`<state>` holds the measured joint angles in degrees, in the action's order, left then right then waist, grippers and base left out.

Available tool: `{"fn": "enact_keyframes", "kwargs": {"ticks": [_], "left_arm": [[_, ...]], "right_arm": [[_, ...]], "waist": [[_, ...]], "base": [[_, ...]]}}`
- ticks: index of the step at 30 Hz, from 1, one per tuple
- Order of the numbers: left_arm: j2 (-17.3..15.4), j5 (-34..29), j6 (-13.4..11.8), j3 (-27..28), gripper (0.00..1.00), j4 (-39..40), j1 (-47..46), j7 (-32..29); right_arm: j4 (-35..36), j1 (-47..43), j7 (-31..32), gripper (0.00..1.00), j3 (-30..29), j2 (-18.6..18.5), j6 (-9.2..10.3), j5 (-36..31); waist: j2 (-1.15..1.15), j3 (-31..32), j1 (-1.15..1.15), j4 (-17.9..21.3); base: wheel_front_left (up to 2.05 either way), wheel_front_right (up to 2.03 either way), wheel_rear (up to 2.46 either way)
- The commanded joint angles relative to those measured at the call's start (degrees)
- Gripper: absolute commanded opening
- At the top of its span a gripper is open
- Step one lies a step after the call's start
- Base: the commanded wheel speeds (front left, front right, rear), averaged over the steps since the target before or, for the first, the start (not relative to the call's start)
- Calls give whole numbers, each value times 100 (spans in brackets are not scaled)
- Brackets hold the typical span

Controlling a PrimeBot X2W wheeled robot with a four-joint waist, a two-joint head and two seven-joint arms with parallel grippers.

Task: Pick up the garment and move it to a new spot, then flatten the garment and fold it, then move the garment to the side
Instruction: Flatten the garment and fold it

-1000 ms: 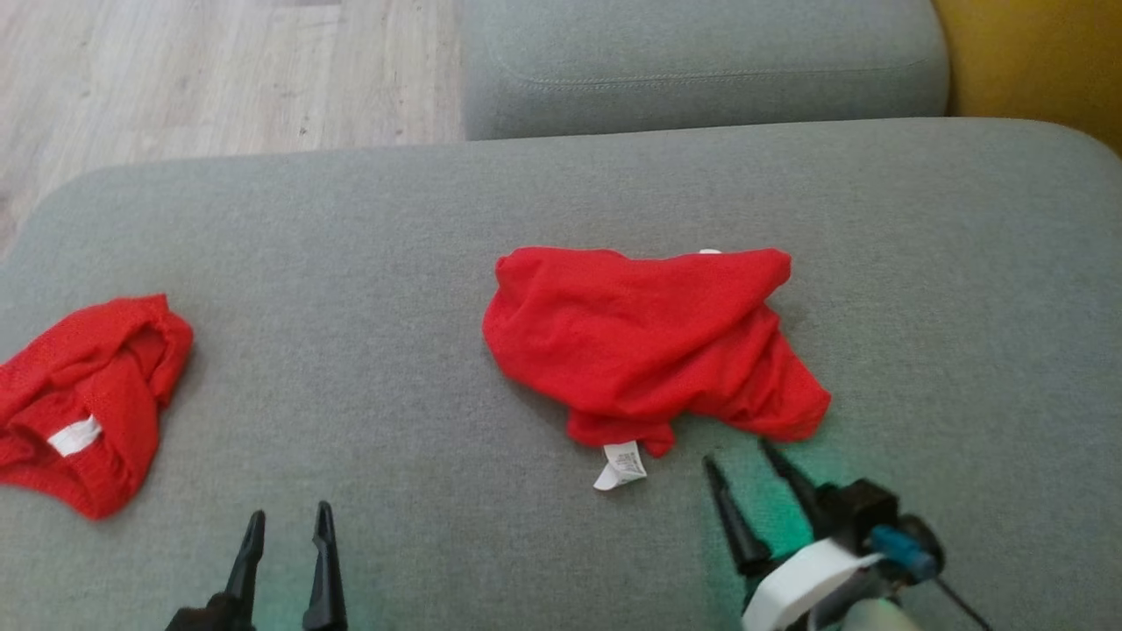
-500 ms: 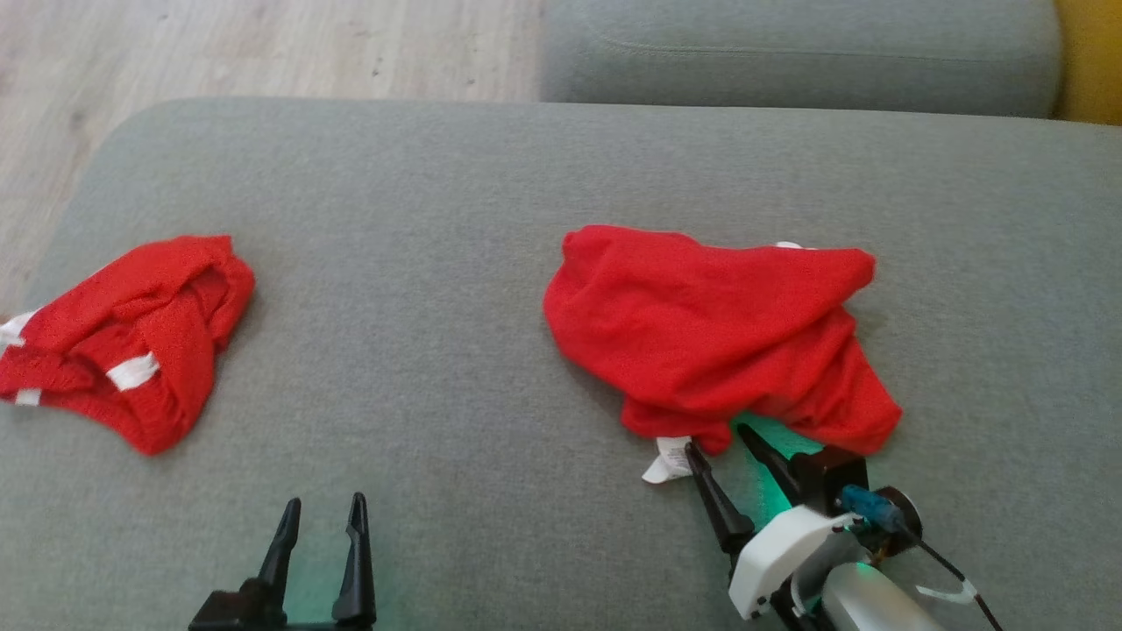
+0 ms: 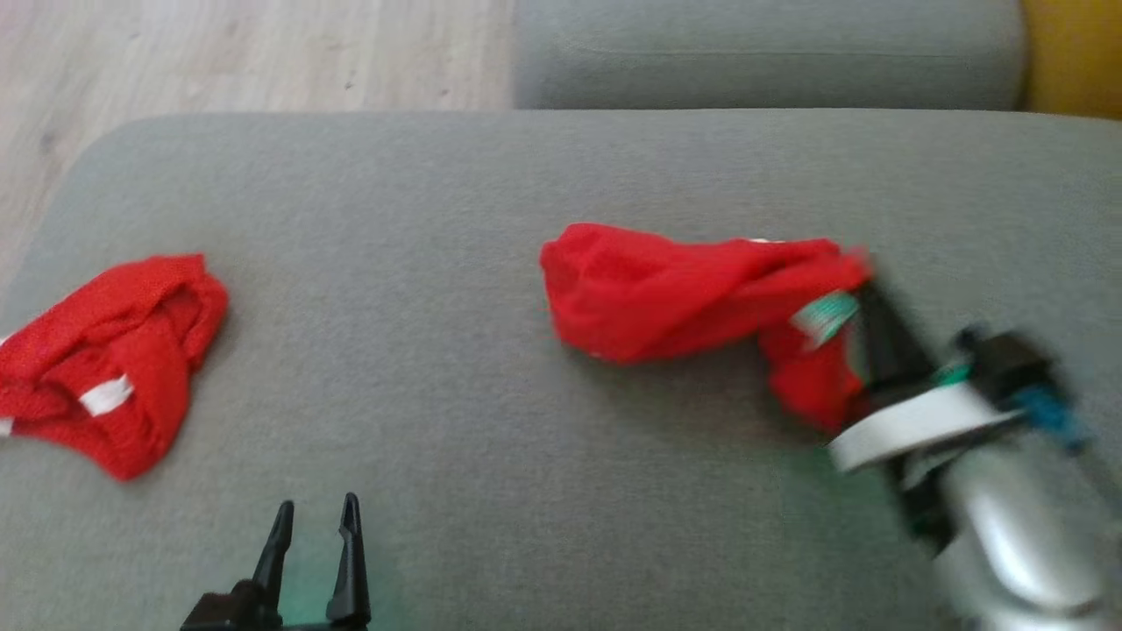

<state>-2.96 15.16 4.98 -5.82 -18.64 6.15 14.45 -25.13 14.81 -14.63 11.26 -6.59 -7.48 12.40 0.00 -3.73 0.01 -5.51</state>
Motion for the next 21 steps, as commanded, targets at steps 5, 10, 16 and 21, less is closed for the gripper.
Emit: {"fn": "enact_keyframes", "kwargs": {"ticks": [5, 10, 16, 21], "left_arm": [[8, 61, -24, 92, 100, 87, -178, 54], [8, 77, -18, 5, 100, 16, -164, 54], [8, 97, -15, -50, 100, -113, -98, 55], [8, 79, 5, -66, 100, -203, -21, 55]], "right_arm": [[1009, 942, -37, 0, -347, -716, -1, -132], [1217, 1984, -24, 0, -226, -1288, -1, -108], [1160, 3458, 245, 0, 720, -1548, -1, -102], [895, 4173, 334, 0, 1510, -1368, -1, 31]], "waist": [[0, 211, -1, 333], [0, 330, -1, 414], [0, 392, -1, 219], [0, 447, -1, -50]], "base": [[0, 0, 0], [0, 0, 0], [0, 0, 0], [0, 0, 0]]}}
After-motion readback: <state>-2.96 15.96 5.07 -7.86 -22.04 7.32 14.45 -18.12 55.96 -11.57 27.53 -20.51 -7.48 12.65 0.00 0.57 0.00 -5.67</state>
